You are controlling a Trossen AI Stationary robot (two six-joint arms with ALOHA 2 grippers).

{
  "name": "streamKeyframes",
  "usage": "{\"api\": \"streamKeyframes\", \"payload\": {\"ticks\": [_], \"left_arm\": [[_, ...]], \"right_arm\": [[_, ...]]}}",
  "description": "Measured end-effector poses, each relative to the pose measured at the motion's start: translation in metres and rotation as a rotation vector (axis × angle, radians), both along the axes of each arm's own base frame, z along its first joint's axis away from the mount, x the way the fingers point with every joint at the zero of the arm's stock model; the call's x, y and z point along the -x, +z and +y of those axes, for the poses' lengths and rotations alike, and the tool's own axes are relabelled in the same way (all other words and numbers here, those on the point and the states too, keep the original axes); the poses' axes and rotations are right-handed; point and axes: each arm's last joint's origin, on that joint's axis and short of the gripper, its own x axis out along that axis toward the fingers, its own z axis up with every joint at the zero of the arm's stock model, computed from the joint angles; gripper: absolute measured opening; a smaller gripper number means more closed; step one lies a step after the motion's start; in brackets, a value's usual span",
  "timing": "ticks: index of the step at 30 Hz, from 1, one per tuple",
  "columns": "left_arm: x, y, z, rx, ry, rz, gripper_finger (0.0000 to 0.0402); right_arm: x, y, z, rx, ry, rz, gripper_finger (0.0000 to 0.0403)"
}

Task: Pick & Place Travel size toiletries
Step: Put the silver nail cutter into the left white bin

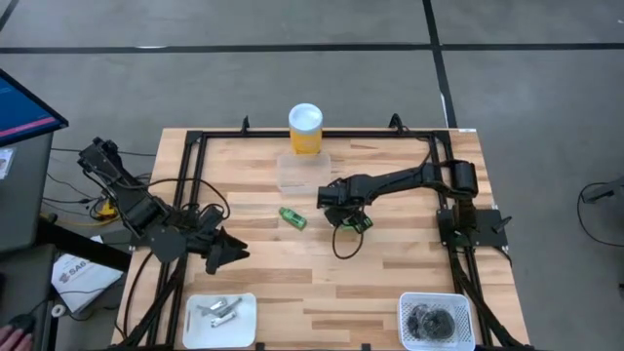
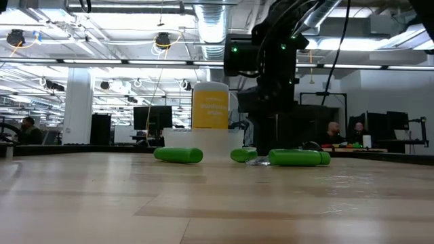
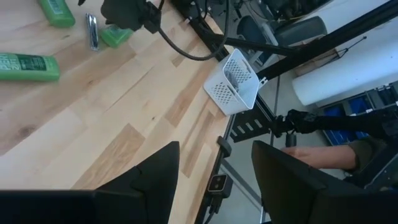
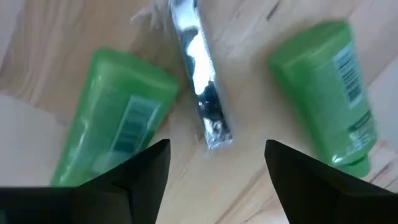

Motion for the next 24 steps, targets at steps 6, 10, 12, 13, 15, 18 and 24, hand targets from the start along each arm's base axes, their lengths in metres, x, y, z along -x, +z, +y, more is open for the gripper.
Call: {"api": "streamKeyframes", "payload": {"ticks": [6,10,12,13,15,18,24], "left_arm": [[0.000,0.000,0.000,0.002,0.002,-0.001,0.0198],[0.000,0.001,0.000,0.007,0.002,-0.005,0.0198],[0.000,0.001,0.000,0.008,0.003,-0.006,0.0198],[0.000,0.001,0.000,0.008,0.003,-0.006,0.0198],[0.000,0.001,0.000,0.009,0.003,-0.007,0.0198],[0.000,0.001,0.000,0.010,0.003,-0.008,0.0198],[0.000,0.001,0.000,0.013,0.003,-0.011,0.0198]], "right_arm": [[-0.003,0.000,0.006,-0.060,0.058,-0.027,0.0256],[-0.001,-0.005,0.001,-0.118,0.056,-0.031,0.0253],[0.001,-0.007,-0.003,-0.125,0.050,-0.022,0.0250],[0.002,-0.008,-0.005,-0.125,0.046,-0.020,0.0247],[0.004,-0.010,-0.007,-0.128,0.039,-0.015,0.0243],[0.001,-0.010,-0.009,-0.124,0.036,-0.045,0.0235],[-0.004,-0.015,-0.008,-0.148,0.040,-0.066,0.0209]]}}
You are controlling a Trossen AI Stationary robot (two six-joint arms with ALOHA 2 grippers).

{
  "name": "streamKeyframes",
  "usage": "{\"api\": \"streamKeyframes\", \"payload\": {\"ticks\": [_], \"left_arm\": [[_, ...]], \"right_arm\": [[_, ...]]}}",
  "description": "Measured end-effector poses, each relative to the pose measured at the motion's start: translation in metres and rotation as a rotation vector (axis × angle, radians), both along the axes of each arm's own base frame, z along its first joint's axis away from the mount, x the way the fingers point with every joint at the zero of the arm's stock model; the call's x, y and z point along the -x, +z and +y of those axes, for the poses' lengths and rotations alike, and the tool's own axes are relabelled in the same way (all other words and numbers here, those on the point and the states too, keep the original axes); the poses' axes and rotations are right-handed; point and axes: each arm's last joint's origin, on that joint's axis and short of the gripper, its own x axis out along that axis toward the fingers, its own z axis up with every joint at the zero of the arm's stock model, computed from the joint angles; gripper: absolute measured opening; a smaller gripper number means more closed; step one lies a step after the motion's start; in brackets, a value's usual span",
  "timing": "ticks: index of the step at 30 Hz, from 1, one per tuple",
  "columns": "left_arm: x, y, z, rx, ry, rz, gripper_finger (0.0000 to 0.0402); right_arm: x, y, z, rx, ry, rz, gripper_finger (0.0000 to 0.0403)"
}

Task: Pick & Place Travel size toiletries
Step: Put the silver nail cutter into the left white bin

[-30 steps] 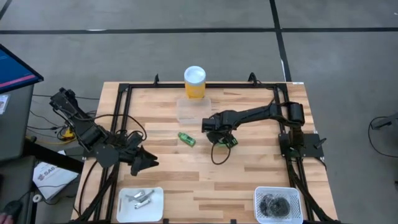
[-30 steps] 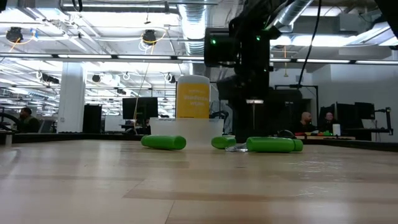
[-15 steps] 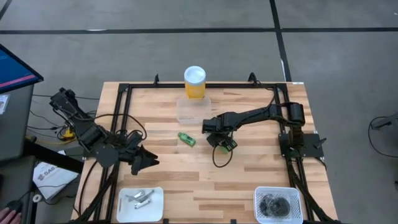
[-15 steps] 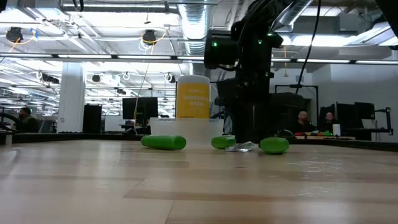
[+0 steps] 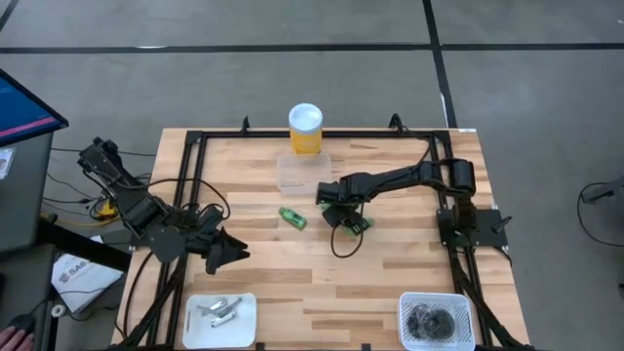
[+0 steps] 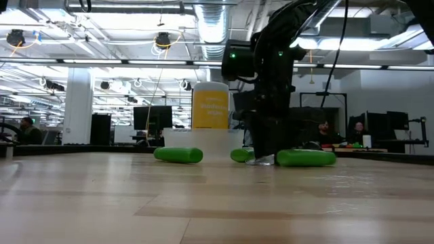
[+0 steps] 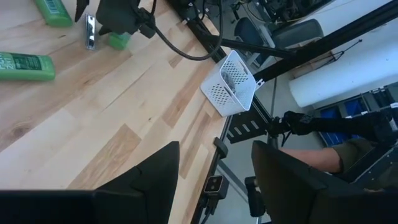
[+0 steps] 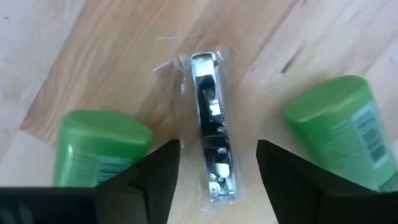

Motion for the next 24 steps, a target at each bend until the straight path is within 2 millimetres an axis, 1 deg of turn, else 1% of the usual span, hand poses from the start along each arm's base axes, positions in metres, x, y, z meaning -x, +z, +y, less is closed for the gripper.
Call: {"api": "streamKeyframes", "payload": {"ticks": [2,4,8,10,15,19,21,24], "left_arm": [[0.000,0.000,0.000,0.001,0.000,-0.001,0.0198],[0.000,0.001,0.000,0.005,-0.002,-0.004,0.0198],[0.000,0.001,0.000,0.006,-0.002,-0.005,0.0198],[0.000,0.001,0.000,0.006,-0.002,-0.006,0.0198],[0.000,0.001,0.000,0.000,-0.003,-0.007,0.0198],[0.000,0.001,0.000,-0.005,0.008,-0.012,0.0198],[0.000,0.001,0.000,-0.016,0.017,-0.018,0.0198],[-0.001,0.002,0.001,-0.054,0.031,-0.037,0.0198]], "right_arm": [[0.001,-0.001,0.000,-0.006,-0.009,0.016,0.0196],[0.001,-0.010,0.001,-0.011,-0.014,0.052,0.0183],[0.002,-0.011,0.001,-0.015,-0.047,0.060,0.0154],[0.002,-0.010,0.001,-0.017,-0.062,0.065,0.0127],[-0.003,-0.002,0.001,-0.024,-0.113,0.070,0.0038],[-0.015,0.012,0.000,-0.057,-0.166,0.000,0.0035],[-0.022,0.025,-0.001,-0.069,-0.205,-0.051,0.0036],[-0.027,0.051,-0.001,-0.088,-0.249,-0.109,0.0041]]}}
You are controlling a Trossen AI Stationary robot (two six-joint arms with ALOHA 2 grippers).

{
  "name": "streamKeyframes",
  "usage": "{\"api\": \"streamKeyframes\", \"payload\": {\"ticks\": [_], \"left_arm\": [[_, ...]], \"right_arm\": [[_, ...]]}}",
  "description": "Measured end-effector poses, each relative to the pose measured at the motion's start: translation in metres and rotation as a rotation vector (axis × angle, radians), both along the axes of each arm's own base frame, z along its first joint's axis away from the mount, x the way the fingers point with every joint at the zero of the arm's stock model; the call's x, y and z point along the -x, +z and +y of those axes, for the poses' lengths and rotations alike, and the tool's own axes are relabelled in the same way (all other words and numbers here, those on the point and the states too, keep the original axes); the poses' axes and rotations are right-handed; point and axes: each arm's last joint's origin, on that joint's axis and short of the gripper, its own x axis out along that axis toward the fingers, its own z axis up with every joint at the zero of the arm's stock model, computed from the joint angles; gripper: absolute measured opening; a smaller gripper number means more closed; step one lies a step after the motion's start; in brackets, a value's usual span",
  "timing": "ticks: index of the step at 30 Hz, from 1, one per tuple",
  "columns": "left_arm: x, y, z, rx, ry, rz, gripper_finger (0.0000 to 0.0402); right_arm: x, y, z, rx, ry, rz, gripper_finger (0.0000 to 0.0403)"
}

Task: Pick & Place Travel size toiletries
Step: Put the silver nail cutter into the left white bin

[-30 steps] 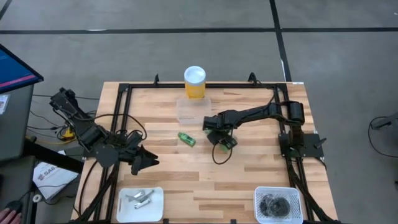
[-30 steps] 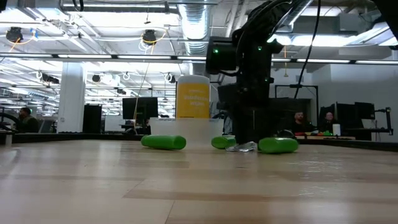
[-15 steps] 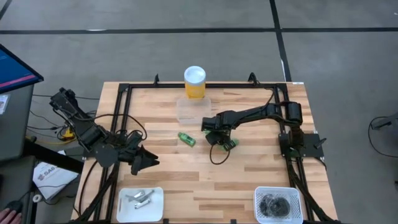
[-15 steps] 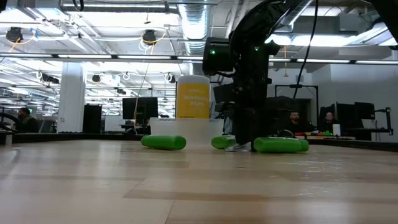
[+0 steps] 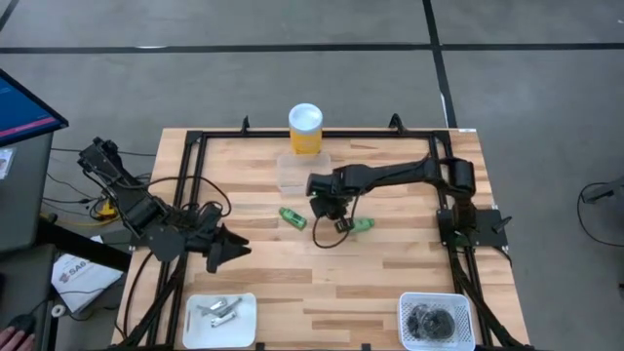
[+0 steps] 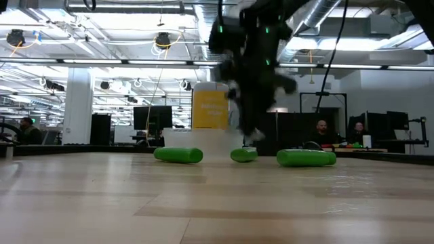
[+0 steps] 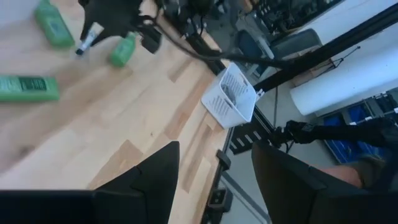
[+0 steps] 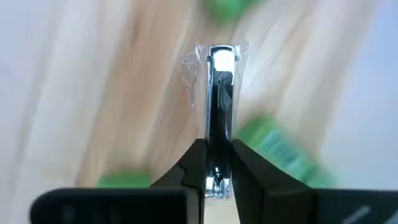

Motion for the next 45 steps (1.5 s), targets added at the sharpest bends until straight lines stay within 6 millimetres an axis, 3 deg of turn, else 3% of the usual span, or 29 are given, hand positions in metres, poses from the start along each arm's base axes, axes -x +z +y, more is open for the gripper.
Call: {"api": "streamKeyframes", "payload": {"ticks": [5,12,18,23,29,37,45], "left_arm": [[-0.001,0.003,0.002,-0.080,0.070,-0.046,0.0198],[-0.007,0.015,0.007,-0.332,0.171,-0.146,0.0198],[-0.029,0.035,0.022,-0.587,0.178,-0.244,0.0216],[-0.055,0.040,0.045,-0.716,0.169,-0.289,0.0257],[-0.067,0.040,0.064,-0.713,0.236,-0.292,0.0280],[-0.093,0.034,0.068,-0.689,0.075,-0.403,0.0278],[-0.100,0.033,0.076,-0.736,0.141,-0.404,0.0277]], "right_arm": [[-0.004,0.058,0.002,-0.075,-0.072,-0.212,0.0039],[0.014,0.148,0.016,-0.169,-0.177,-0.584,0.0040],[0.027,0.192,0.033,-0.254,-0.194,-0.820,0.0040],[0.030,0.207,0.046,-0.283,-0.182,-0.923,0.0040],[0.031,0.217,0.057,-0.253,-0.209,-1.009,0.0040],[0.030,0.223,0.056,-0.239,-0.218,-1.070,0.0040],[0.030,0.223,0.056,-0.237,-0.215,-1.072,0.0040]]}}
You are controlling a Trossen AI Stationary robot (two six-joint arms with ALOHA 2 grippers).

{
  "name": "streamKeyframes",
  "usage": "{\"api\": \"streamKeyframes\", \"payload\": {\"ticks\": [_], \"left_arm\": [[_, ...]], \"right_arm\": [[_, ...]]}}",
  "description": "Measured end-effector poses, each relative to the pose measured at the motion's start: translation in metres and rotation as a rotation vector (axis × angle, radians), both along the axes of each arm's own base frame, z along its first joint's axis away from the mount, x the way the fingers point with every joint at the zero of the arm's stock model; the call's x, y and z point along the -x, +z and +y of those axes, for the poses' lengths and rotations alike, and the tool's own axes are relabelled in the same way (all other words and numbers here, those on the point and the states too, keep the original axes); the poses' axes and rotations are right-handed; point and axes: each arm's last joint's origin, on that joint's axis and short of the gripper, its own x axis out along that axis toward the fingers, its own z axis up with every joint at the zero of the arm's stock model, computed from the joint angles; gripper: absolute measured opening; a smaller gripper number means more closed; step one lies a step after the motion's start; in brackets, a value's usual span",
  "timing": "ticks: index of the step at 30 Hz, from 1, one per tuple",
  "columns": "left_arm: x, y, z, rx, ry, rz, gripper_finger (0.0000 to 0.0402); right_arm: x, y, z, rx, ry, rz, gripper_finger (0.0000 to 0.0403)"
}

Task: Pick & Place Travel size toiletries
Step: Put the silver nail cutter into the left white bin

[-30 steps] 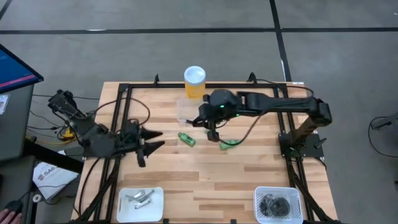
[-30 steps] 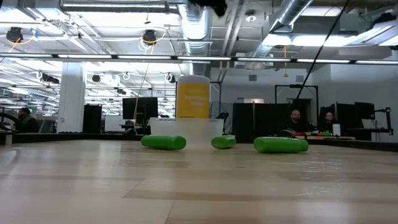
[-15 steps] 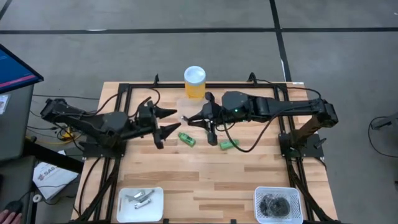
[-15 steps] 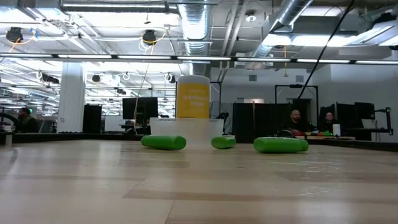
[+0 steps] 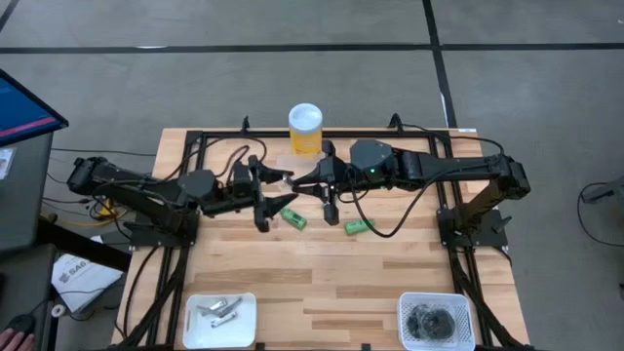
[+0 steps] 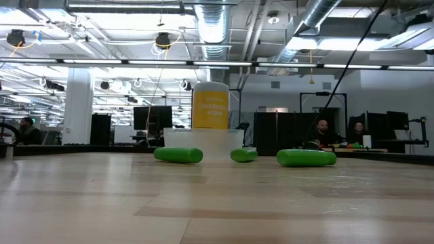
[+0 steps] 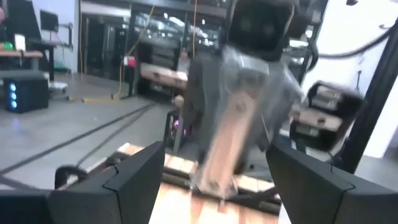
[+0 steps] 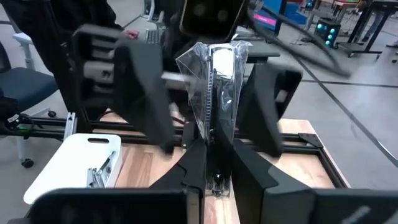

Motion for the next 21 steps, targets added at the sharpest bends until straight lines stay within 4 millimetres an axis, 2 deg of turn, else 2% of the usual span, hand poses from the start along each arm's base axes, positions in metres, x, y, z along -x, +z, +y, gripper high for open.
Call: {"api": "streamKeyframes", "payload": {"ticks": [7,13,21], "left_arm": [[0.010,0.012,0.002,-0.048,0.017,-0.062,0.0277],[-0.001,0.006,0.001,-0.062,-0.007,-0.051,0.0274],[-0.004,0.009,0.004,-0.064,-0.019,-0.105,0.0222]], "right_arm": [[0.000,0.000,0.000,0.000,0.004,0.003,0.0040],[0.000,0.000,0.000,0.005,0.012,-0.005,0.0041],[0.000,0.000,0.001,-0.001,0.038,-0.004,0.0041]]}}
